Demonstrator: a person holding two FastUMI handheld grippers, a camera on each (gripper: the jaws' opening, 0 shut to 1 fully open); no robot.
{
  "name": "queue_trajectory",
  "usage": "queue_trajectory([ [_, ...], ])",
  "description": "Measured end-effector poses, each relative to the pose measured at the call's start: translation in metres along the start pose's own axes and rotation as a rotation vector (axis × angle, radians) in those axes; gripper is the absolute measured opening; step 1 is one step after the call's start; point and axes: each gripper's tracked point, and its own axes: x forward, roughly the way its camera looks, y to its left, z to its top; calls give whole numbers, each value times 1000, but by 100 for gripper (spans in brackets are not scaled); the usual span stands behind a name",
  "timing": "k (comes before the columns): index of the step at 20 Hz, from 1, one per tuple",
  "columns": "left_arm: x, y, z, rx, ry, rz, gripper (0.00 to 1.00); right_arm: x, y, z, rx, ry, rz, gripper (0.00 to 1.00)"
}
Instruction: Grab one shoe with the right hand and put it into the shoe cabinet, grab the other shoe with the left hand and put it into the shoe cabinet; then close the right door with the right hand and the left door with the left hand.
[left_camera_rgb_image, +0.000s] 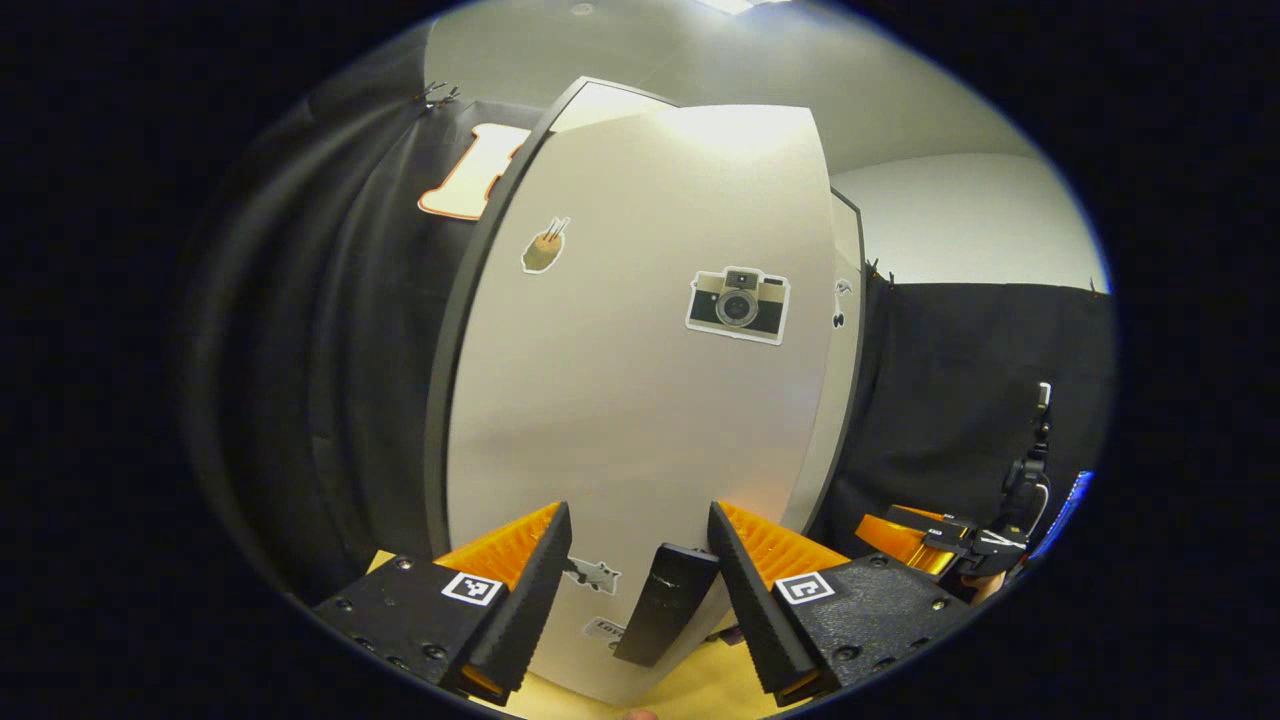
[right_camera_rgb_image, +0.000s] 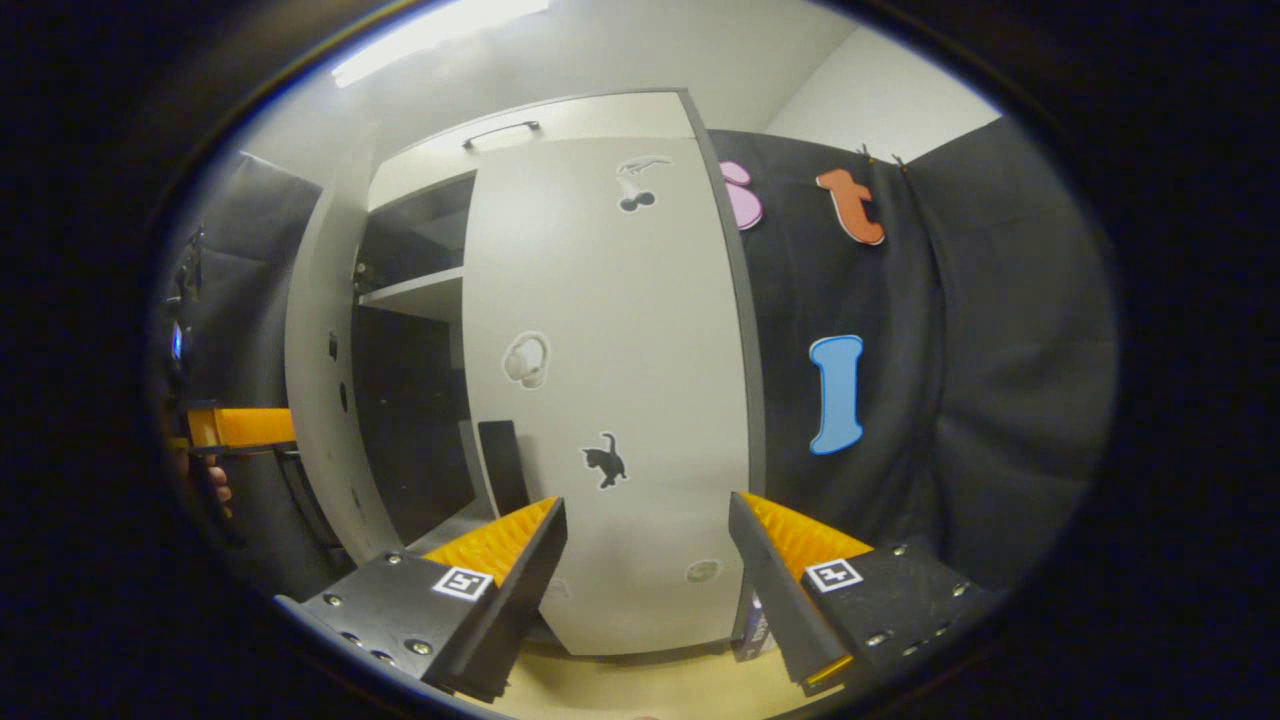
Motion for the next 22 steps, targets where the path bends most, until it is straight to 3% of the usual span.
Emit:
queue_trajectory([
  [9, 45, -19, -7, 17, 3, -31, 84, -13, -42, 6, 12, -14, -103, 98],
  [22, 75, -21, -10, 67, 16, 16, 87, -10, -56, 10, 13, -25, -137, 98],
])
